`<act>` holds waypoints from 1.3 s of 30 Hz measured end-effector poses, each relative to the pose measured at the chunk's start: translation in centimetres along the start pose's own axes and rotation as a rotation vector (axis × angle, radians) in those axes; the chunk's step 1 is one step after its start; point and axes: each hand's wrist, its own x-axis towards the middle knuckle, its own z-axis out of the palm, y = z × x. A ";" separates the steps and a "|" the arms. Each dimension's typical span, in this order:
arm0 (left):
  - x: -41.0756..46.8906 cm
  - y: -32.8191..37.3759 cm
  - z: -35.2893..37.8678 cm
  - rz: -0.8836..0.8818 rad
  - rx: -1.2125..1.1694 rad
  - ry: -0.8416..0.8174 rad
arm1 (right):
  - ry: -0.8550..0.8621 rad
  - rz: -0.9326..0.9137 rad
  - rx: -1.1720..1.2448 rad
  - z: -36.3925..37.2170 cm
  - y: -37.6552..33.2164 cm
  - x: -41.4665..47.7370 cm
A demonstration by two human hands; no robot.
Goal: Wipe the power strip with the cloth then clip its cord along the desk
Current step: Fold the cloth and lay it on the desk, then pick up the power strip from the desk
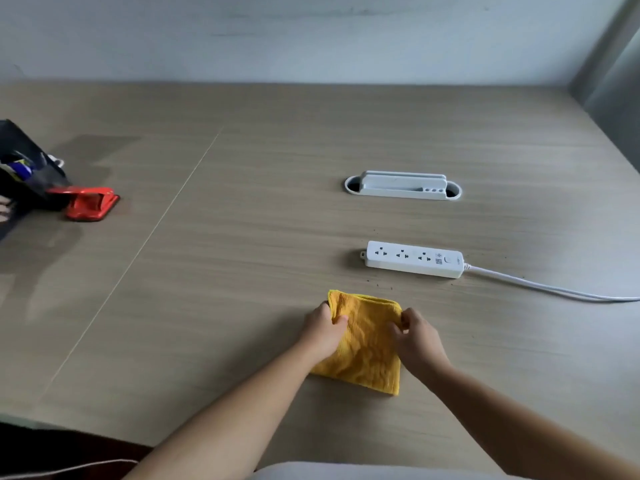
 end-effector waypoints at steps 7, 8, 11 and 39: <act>4.5 -1.1 -8.2 0.033 -0.171 0.165 | -0.038 -0.132 0.225 1.1 -7.7 3.8; 5.6 -1.1 -9.4 0.032 -0.175 0.191 | -0.031 -0.142 0.243 1.4 -8.9 4.9; 8.6 -0.9 -11.6 -0.003 -0.174 0.222 | -0.016 -0.138 0.256 2.5 -11.6 8.2; 12.9 7.9 -4.8 0.616 0.617 -0.021 | 0.119 -0.274 -0.500 -8.4 -2.1 13.1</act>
